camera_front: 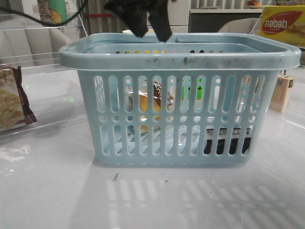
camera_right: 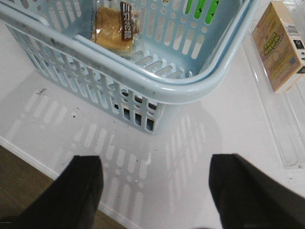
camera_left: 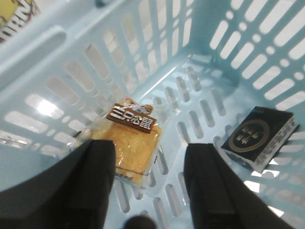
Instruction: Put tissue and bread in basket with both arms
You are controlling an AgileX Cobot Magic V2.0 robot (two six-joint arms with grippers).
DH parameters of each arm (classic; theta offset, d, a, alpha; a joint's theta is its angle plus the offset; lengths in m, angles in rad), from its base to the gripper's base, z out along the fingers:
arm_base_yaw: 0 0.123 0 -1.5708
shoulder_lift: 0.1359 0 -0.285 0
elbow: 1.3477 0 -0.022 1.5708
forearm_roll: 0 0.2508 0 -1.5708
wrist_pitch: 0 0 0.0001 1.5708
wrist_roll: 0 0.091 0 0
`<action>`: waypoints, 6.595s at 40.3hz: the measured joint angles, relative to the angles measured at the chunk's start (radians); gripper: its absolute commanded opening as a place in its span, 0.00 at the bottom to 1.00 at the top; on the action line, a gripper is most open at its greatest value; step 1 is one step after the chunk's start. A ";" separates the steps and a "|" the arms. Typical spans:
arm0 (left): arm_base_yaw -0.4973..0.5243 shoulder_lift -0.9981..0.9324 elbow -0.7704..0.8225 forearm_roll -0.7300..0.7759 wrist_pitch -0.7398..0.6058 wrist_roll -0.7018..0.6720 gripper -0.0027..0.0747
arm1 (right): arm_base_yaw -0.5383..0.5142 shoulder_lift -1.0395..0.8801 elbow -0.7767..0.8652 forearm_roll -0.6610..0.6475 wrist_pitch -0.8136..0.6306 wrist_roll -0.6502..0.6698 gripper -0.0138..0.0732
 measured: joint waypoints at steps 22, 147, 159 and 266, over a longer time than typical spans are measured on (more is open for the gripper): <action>0.000 -0.647 0.416 -0.045 0.007 0.000 0.53 | 0.000 0.000 0.000 0.000 0.000 0.000 0.82; 0.572 -1.805 1.723 -0.020 -0.778 0.000 0.15 | 0.000 0.000 0.006 -0.013 0.049 0.000 0.22; 0.568 -1.805 1.723 -0.021 -0.780 0.000 0.15 | 0.000 0.000 0.006 -0.013 0.051 0.000 0.22; 0.562 -1.805 1.723 0.040 -0.829 -0.072 0.15 | -0.475 -0.679 0.725 0.076 -0.600 0.000 0.22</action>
